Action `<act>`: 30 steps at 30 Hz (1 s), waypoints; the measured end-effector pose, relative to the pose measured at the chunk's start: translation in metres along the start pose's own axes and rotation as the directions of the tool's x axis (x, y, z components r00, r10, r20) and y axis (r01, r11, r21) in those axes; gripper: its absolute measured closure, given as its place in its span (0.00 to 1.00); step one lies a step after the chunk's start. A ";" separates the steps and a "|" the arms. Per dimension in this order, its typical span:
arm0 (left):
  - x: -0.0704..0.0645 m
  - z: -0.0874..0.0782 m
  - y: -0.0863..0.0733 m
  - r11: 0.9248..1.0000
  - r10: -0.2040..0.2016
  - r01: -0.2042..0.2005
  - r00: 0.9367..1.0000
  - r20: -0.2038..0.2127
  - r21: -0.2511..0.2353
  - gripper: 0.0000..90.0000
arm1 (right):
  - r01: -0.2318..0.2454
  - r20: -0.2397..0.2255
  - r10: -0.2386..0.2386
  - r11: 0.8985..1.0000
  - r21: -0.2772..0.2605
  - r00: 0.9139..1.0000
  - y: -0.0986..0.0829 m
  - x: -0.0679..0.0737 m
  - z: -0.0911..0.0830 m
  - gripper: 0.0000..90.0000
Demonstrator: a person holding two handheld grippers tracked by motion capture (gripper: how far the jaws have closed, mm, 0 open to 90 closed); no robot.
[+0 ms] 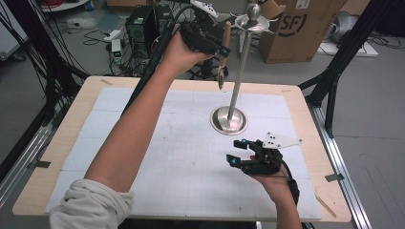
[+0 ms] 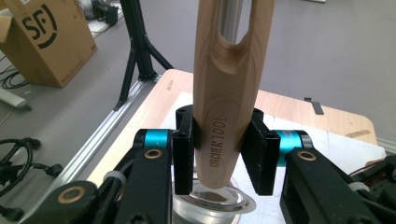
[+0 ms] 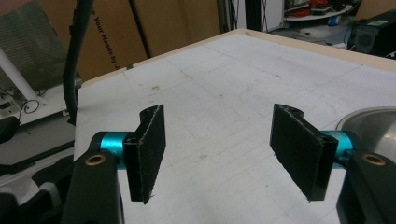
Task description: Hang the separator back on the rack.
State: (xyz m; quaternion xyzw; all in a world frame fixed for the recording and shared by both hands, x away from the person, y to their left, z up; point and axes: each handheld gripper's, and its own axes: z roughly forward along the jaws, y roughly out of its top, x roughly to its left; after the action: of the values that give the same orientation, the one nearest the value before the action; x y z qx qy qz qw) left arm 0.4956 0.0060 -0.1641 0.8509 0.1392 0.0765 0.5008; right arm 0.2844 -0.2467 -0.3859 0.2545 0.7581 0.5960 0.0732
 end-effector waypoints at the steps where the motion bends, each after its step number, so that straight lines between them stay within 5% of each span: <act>1: 0.000 0.001 0.000 1.000 -0.003 0.003 1.000 0.003 0.002 0.75 | 0.000 0.001 0.000 1.000 0.000 1.000 0.000 0.000 0.000 0.39; 9: 0.004 -0.001 -0.005 1.000 -0.010 0.010 1.000 -0.001 0.006 0.57 | 0.006 0.000 -0.006 1.000 0.002 1.000 -0.001 0.000 0.001 0.39; 18: 0.006 -0.018 -0.017 1.000 -0.025 0.025 0.999 0.037 0.009 0.49 | 0.002 0.000 -0.002 1.000 0.001 1.000 -0.001 0.000 0.000 0.39; 30: 0.002 -0.058 -0.063 0.997 -0.068 0.069 0.997 0.032 -0.033 0.38 | -0.017 0.002 0.017 1.000 0.012 1.000 -0.003 -0.003 0.001 0.39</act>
State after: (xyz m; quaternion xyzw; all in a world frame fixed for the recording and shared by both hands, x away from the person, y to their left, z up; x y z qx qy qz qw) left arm 0.4715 0.0843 -0.1910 0.8381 0.1592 0.0486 0.5196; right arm 0.2869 -0.2476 -0.3902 0.2618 0.7593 0.5919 0.0674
